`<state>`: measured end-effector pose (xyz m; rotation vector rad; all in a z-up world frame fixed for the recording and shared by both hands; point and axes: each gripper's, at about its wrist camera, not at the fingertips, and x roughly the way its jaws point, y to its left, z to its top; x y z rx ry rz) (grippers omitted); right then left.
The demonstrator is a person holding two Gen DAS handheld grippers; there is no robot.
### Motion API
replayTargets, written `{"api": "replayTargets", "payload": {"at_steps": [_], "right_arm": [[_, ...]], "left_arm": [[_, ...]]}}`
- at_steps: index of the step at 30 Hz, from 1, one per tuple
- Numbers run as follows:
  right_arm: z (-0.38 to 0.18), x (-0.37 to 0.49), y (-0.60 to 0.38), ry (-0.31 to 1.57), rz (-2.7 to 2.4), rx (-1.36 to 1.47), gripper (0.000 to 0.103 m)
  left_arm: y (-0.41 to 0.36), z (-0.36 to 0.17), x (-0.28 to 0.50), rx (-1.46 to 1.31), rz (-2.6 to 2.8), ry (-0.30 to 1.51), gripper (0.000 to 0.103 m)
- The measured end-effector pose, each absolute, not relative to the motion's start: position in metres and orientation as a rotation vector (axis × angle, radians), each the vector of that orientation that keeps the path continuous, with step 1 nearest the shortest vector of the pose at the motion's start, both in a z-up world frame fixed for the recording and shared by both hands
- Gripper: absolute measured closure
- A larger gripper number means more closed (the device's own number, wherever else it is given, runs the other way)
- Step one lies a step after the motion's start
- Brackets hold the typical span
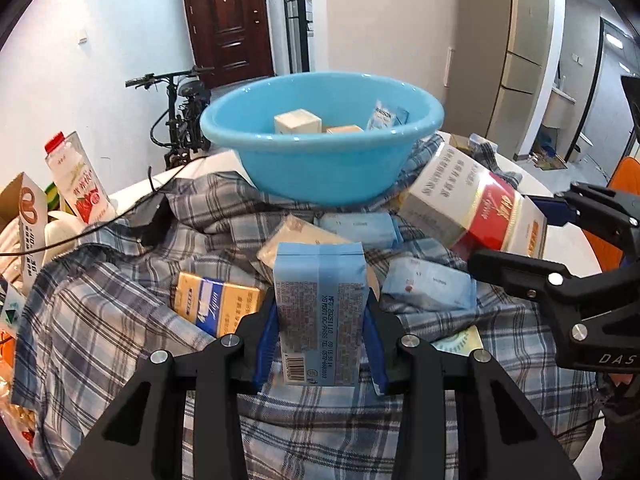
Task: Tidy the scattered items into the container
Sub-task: 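Carry the barcode box and Liqun box up over the light-blue basin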
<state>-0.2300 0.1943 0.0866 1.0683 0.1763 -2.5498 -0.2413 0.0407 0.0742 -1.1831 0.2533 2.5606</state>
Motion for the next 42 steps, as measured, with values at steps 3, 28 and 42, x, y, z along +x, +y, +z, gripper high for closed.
{"api": "replayTargets", "payload": {"at_steps": [3, 28, 42], "right_arm": [[0.090, -0.232, 0.200, 0.151, -2.557, 1.065, 0.045], [0.173, -0.320, 0.225, 0.000, -2.729, 0.939, 0.045], [0.169, -0.378, 0.255, -0.240, -2.861, 0.897, 0.045]], "left_arm": [[0.042, 0.078, -0.244, -1.186, 2.556, 0.249, 0.062], [0.074, 0.175, -0.302, -0.933, 2.646, 0.280, 0.062], [0.097, 0.158, -0.412, -1.029, 2.681, 0.235, 0.062]]}}
